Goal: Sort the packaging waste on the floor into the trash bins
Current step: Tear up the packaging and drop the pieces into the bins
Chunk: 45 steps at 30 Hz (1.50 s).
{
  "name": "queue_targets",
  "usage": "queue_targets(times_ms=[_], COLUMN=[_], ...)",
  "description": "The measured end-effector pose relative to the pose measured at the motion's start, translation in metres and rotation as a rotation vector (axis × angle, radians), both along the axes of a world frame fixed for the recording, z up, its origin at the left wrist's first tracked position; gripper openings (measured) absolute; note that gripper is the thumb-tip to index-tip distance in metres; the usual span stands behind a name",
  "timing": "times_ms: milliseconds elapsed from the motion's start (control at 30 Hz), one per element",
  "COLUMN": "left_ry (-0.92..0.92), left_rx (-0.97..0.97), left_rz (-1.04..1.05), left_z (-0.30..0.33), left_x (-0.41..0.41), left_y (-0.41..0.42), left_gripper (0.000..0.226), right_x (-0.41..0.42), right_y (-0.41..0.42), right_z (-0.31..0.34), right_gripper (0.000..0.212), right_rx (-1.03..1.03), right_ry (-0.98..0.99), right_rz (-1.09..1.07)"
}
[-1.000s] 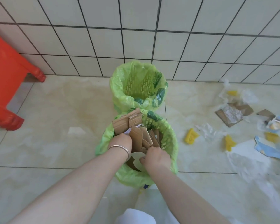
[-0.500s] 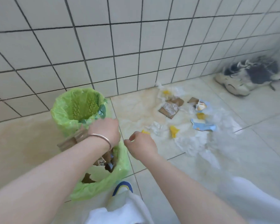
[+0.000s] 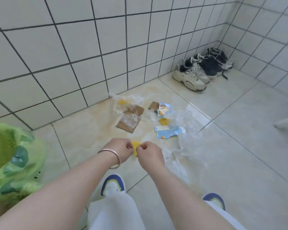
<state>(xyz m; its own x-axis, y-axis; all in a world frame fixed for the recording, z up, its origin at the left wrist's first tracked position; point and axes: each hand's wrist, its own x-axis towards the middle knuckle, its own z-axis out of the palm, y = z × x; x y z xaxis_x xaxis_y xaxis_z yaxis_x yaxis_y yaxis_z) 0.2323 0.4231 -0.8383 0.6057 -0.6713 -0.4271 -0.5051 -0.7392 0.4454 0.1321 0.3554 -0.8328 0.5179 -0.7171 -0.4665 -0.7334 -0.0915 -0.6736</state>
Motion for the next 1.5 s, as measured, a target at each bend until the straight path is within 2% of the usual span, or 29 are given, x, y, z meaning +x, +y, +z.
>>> queue_targets(times_ms=[200,400,567,667,800,967,1100,1233,1367,1500], left_ry=[0.147,0.224,0.267,0.282,0.180,0.114,0.083,0.044,0.010,0.027], left_rx=[-0.045,-0.024,0.036,0.058,0.057,0.040,-0.103,-0.211,-0.120,-0.050], left_rz=[0.050,0.093,0.213,0.296,0.326,0.484,0.613,0.622,0.626,0.738], left_z=[-0.046,-0.079,-0.111,-0.134,-0.157,-0.177,-0.189,-0.197,-0.206,-0.217], left_x=[0.022,0.052,0.087,0.102,0.118,0.159,0.189,0.205,0.215,0.221], left_y=[-0.055,-0.092,-0.114,-0.127,-0.143,-0.159,-0.175,-0.198,-0.214,-0.215], left_gripper=[0.018,0.020,0.020,0.028,0.028,0.034,0.032,0.034,0.035,0.035], right_x=[0.032,0.060,0.080,0.089,0.109,0.154,0.191,0.218,0.236,0.248], right_y=[-0.058,-0.109,-0.148,-0.167,-0.191,-0.220,-0.242,-0.256,-0.269,-0.274], right_z=[-0.039,-0.074,-0.103,-0.124,-0.147,-0.163,-0.170,-0.183,-0.194,-0.204], right_gripper=[0.025,0.013,0.013,0.012,0.013,0.015,0.025,0.028,0.033,0.039], right_rx=[0.034,0.091,0.106,0.133,0.130,0.104,0.005,-0.023,-0.062,-0.050], right_ry=[0.059,0.134,0.183,0.206,0.247,0.225,0.142,0.053,0.058,0.135], right_rz=[-0.001,0.043,0.080,0.088,0.104,0.153,0.139,0.068,0.061,0.156])
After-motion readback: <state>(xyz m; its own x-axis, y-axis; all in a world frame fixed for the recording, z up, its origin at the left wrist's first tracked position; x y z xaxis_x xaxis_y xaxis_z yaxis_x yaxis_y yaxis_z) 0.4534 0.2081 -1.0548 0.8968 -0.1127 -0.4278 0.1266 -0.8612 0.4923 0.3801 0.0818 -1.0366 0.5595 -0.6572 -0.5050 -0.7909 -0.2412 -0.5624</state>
